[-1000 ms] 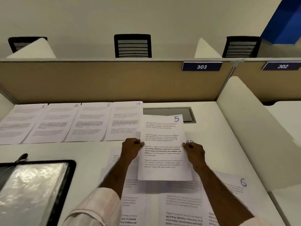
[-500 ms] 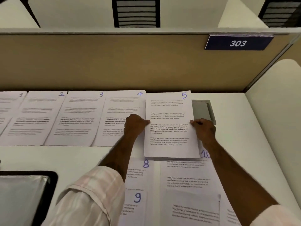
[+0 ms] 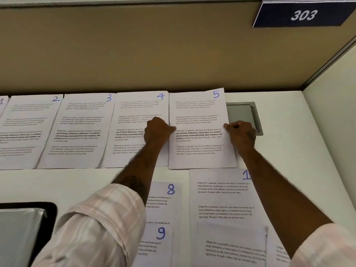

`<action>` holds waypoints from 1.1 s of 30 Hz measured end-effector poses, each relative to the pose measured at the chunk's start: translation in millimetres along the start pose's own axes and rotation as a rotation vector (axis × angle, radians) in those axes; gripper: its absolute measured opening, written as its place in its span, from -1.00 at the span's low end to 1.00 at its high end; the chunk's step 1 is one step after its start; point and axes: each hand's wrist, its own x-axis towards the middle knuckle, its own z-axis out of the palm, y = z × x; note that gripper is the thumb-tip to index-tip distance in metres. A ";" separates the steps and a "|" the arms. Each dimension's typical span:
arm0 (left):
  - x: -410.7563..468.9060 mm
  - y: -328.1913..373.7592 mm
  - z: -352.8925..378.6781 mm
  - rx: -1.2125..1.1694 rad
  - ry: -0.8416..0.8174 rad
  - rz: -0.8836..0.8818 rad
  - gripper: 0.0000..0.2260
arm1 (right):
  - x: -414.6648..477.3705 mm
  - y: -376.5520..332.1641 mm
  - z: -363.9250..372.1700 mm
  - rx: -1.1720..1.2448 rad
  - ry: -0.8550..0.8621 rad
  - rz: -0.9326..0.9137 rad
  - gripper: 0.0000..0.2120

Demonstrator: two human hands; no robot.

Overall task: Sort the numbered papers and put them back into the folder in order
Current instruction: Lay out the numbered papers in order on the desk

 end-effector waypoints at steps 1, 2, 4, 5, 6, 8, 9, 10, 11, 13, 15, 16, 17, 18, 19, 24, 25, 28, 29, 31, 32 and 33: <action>0.0 1.0 0.1 0.002 0.003 -0.004 -0.62 | 0.7 -0.4 0.6 0.002 0.003 0.003 -0.70; 0.5 1.6 0.3 0.007 0.009 -0.005 -0.60 | 1.4 -0.5 1.1 0.002 0.007 0.006 -0.70; 3.5 1.3 1.2 0.018 0.021 -0.004 -0.57 | 2.2 -1.8 1.6 -0.003 0.012 0.008 -0.71; 4.6 0.8 1.5 0.023 0.025 -0.005 -0.56 | 2.4 -2.5 2.0 -0.010 0.014 0.010 -0.71; 5.4 0.7 1.7 0.030 0.029 -0.002 -0.56 | 2.4 -3.5 2.4 -0.017 0.017 0.012 -0.70; 7.4 -0.2 2.8 0.042 0.028 0.004 -0.56 | 3.1 -4.5 3.7 -0.033 0.024 0.019 -0.70; 8.5 -0.5 3.1 0.044 0.030 0.004 -0.57 | 3.8 -4.4 4.4 -0.040 0.028 0.025 -0.70; 9.5 -1.2 3.6 0.044 0.034 0.004 -0.57 | 4.3 -4.0 5.4 -0.043 0.029 0.028 -0.70; 10.4 -1.3 4.0 0.044 0.035 0.004 -0.57 | 5.0 -3.4 6.1 -0.040 0.031 0.030 -0.71; 12.5 -2.9 4.8 0.048 0.037 0.009 -0.57 | 5.7 -2.7 7.1 -0.044 0.039 0.032 -0.68; 12.9 -5.2 4.9 0.045 0.045 0.009 -0.57 | 5.2 -2.1 6.7 -0.047 0.042 0.043 -0.65; 11.0 -5.8 3.9 0.042 0.053 0.009 -0.58 | 4.1 -1.9 5.5 -0.044 0.043 0.048 -0.64; 7.2 -6.6 2.1 0.038 0.068 0.014 -0.60 | 2.0 -1.2 3.9 -0.046 0.046 0.047 -0.63; 1.7 -6.9 -0.1 0.037 0.086 0.034 -0.63 | -1.7 -0.2 0.7 -0.055 0.057 0.033 -0.62; -5.2 -7.6 -2.4 0.036 0.106 0.064 -0.66 | -5.9 1.7 -2.8 -0.066 0.065 0.015 -0.61; -58.9 -18.5 -13.9 0.100 0.134 0.280 -0.46 | -54.1 17.1 -28.2 -0.119 0.059 -0.083 -0.58; -70.5 -23.6 -14.7 0.186 0.148 0.334 -0.38 | -65.5 20.8 -33.1 -0.186 0.029 -0.098 -0.49; -112.7 -39.8 -20.1 0.359 0.230 0.469 -0.23 | -109.7 29.5 -53.4 -0.434 -0.088 -0.158 -0.26; -127.2 -44.6 -21.1 0.393 0.241 0.503 -0.21 | -125.1 32.2 -59.4 -0.492 -0.115 -0.176 -0.19; -153.1 -52.1 -22.3 0.454 0.231 0.546 -0.19 | -154.9 39.8 -69.2 -0.561 -0.114 -0.224 -0.04; -165.6 -55.3 -23.0 0.481 0.222 0.564 -0.18 | -169.9 43.5 -73.9 -0.588 -0.105 -0.244 0.00; -178.6 -58.3 -22.9 0.498 0.215 0.580 -0.17 | -185.0 49.3 -79.0 -0.618 -0.104 -0.254 0.00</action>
